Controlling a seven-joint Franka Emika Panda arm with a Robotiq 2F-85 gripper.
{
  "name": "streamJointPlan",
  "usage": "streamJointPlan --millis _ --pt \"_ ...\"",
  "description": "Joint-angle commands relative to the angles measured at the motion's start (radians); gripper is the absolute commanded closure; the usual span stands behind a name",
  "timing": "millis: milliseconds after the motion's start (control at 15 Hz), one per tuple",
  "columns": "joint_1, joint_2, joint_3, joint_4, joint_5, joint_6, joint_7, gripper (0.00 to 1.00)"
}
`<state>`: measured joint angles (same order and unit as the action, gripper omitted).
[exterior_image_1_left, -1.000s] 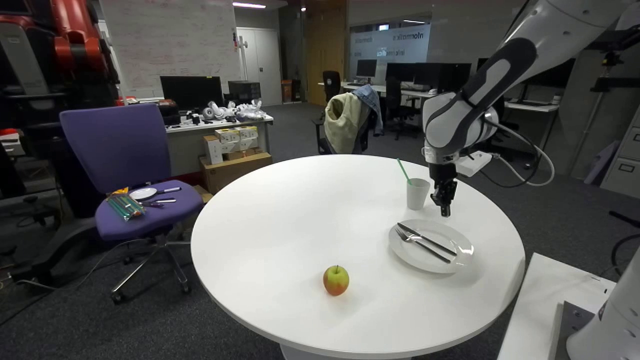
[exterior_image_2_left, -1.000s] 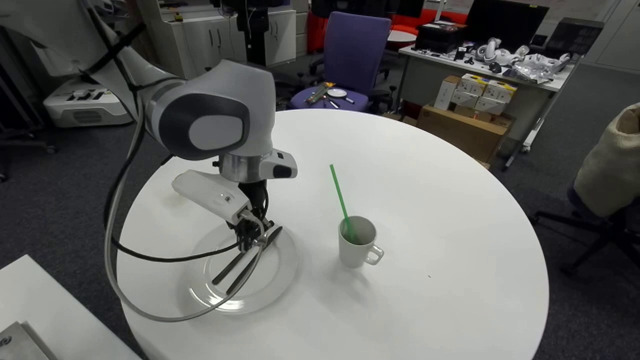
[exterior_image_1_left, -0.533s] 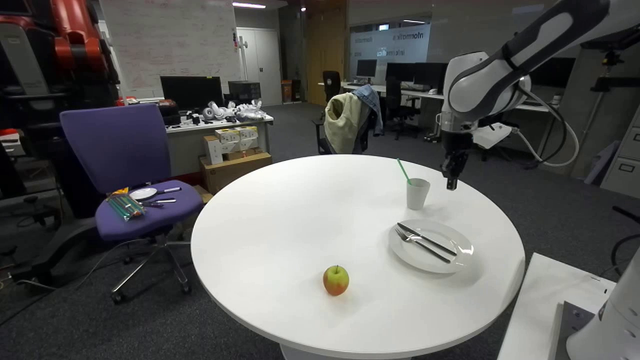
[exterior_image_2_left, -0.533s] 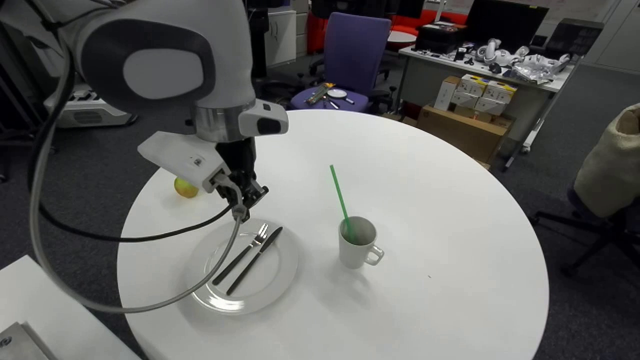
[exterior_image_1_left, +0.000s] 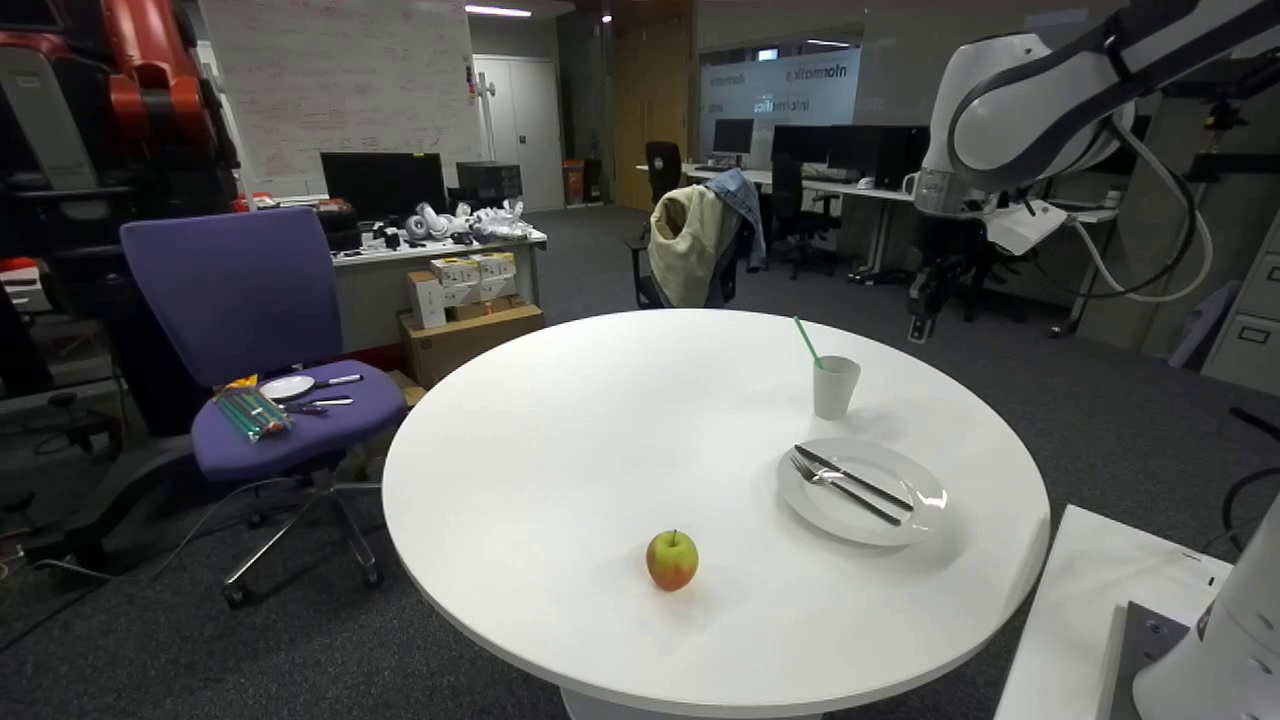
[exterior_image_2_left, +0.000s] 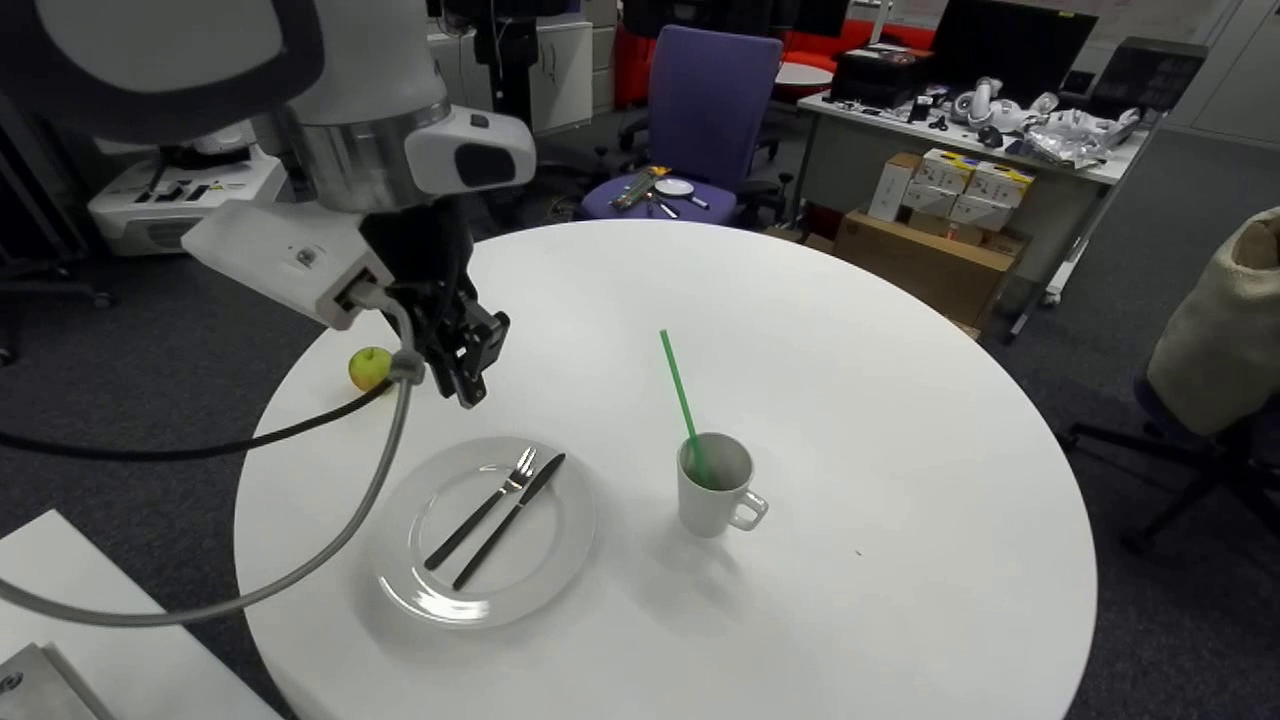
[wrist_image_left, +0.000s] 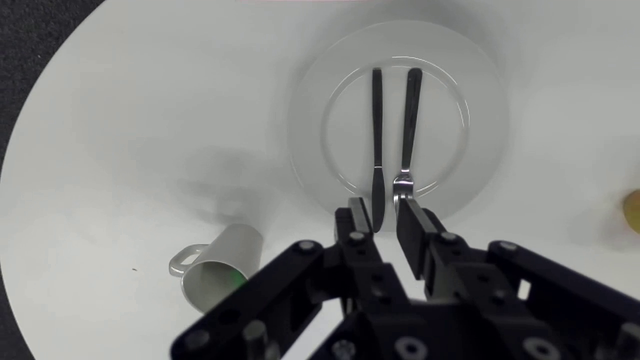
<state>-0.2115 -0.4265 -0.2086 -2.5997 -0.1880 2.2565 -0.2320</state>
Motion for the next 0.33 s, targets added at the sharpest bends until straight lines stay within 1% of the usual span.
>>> streamJointPlan --millis 0,267 --pt "-0.005 -0.037 0.001 -0.024 -0.027 -0.006 -0.009 0.42" --pt "-0.01 0.083 -0.008 -0.016 -0.037 0.029 0.008 0.13"
